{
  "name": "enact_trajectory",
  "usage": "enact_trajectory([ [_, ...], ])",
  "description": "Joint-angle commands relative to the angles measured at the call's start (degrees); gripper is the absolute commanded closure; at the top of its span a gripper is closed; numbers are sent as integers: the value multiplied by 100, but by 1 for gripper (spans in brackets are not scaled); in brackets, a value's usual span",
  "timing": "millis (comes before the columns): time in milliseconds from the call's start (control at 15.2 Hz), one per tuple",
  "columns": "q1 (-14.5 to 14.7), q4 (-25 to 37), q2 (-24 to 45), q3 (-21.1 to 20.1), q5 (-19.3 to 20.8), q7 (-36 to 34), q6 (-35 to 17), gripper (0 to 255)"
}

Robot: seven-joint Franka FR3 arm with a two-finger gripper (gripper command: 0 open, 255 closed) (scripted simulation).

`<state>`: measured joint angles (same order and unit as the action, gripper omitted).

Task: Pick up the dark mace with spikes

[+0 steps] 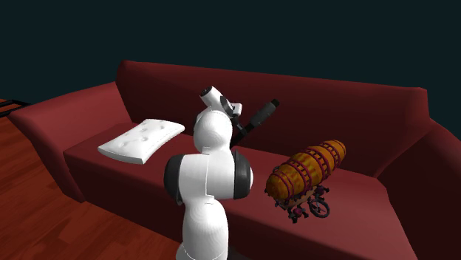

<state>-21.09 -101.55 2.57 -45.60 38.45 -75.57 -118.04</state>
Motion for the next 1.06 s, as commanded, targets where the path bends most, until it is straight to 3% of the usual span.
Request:
enact_trajectory([
  [0,5,106,-10,-7,-41,70,92,255],
  [990,102,1171,116,-83,-157,556,975,255],
])
